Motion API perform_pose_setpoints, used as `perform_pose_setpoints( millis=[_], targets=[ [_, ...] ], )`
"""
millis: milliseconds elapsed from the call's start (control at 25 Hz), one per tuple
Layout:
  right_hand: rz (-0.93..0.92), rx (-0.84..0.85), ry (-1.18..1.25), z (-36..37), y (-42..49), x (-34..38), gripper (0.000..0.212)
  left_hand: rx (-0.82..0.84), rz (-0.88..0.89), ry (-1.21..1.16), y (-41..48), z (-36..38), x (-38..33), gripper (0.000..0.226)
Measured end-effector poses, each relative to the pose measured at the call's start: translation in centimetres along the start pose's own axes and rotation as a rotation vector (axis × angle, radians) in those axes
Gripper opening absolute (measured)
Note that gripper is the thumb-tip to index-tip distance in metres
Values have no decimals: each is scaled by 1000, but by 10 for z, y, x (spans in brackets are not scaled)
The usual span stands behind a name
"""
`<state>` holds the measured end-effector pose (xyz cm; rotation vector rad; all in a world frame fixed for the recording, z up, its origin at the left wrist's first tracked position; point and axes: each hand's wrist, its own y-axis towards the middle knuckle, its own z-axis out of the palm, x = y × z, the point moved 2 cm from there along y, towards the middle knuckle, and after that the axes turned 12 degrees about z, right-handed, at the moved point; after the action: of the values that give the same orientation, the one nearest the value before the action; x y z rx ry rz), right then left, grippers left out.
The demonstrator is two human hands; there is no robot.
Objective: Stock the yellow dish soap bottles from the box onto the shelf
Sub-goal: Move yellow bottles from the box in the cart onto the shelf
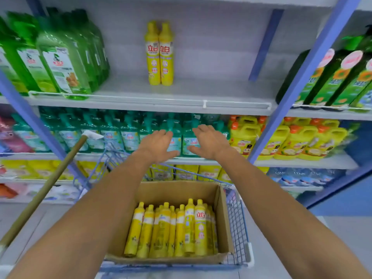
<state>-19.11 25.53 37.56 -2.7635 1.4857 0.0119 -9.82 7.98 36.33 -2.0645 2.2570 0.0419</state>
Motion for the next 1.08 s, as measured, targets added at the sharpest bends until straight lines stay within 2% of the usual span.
perform_pose_setpoints(
  millis=[160,360,480,600,880,1000,1080],
  targets=[
    [31,94,7,53,-18,4,75,118,22,-61,-7,56,-6,82],
    [93,311,27,133,-39,27,68,234,30,-154,-29,128,5,81],
    [128,422,45,170,-48,38,70,306,-4,-201,-48,166,23,86],
    [155,474,84,204,-50,50,71,378,-62,-212,-57,206,46,78],
    [308,653,68,294,-86,12,67,576,-66,-352,-62,324,28,79],
    [384,649,78,326,-93,-7,64,603,-125,-396,-61,361,7,74],
    [431,676,116,344,-94,-14,63,538,-216,-434,-59,374,-5,73]
  ],
)
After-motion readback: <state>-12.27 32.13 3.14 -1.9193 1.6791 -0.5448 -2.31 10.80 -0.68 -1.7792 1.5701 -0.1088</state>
